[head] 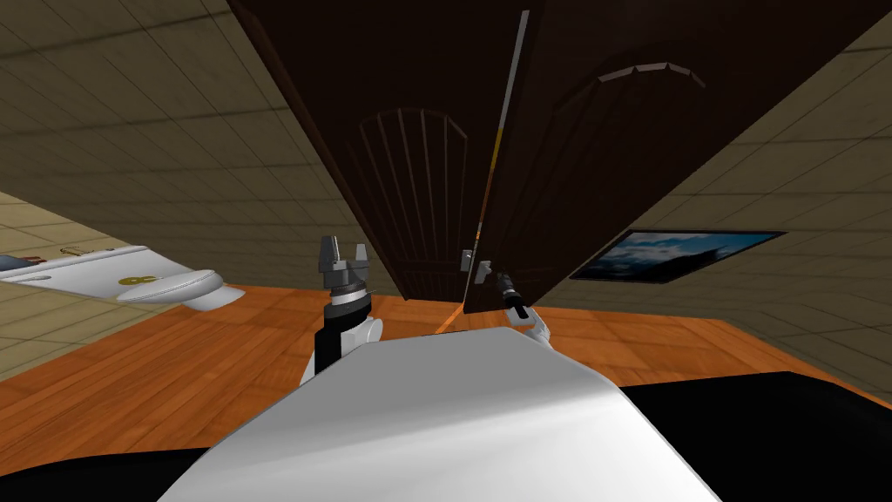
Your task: Pull the door open
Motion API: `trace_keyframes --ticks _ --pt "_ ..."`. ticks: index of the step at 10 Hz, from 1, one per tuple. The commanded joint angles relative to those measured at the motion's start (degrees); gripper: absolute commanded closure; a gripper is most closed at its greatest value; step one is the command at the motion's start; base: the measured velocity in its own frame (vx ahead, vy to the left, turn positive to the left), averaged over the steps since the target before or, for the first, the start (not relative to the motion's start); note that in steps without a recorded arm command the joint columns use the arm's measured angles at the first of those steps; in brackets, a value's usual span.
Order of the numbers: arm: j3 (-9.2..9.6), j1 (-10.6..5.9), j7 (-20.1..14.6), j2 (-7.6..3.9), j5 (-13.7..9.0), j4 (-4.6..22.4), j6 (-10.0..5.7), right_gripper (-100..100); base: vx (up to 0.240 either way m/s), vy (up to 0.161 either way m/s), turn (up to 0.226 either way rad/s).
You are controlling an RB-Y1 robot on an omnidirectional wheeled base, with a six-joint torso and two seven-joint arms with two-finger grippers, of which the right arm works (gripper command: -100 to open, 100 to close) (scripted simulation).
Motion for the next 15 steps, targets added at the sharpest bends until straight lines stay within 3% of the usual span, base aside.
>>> trace_keyframes --ticks 1,5,6,12,13,14,15 --pt "0.90 0.43 -0.80 -0.18 0.25 -0.99 -0.22 -100 -0.209 0.010 0.071" --pt "3.95 1.82 -3.16 -0.68 1.22 -3.83 -1.47 -100 -0.211 0.018 0.076" --pt "3.51 1.53 -2.79 -0.65 1.08 -3.12 -1.51 -100 -0.079 0.005 0.006" --pt "2.56 -0.69 -1.25 0.11 0.55 -1.17 -1.37 -100 0.163 -0.021 0.020" --pt "2.56 -0.45 -1.35 0.08 0.60 -1.21 -1.43 -100 0.079 0.007 0.013" --pt "2.56 -0.45 -1.35 0.08 0.60 -1.21 -1.43 100 -0.004 -0.002 -0.011" --pt "2.56 -0.45 -1.35 0.08 0.60 -1.21 -1.43 100 -0.023 -0.006 0.005"
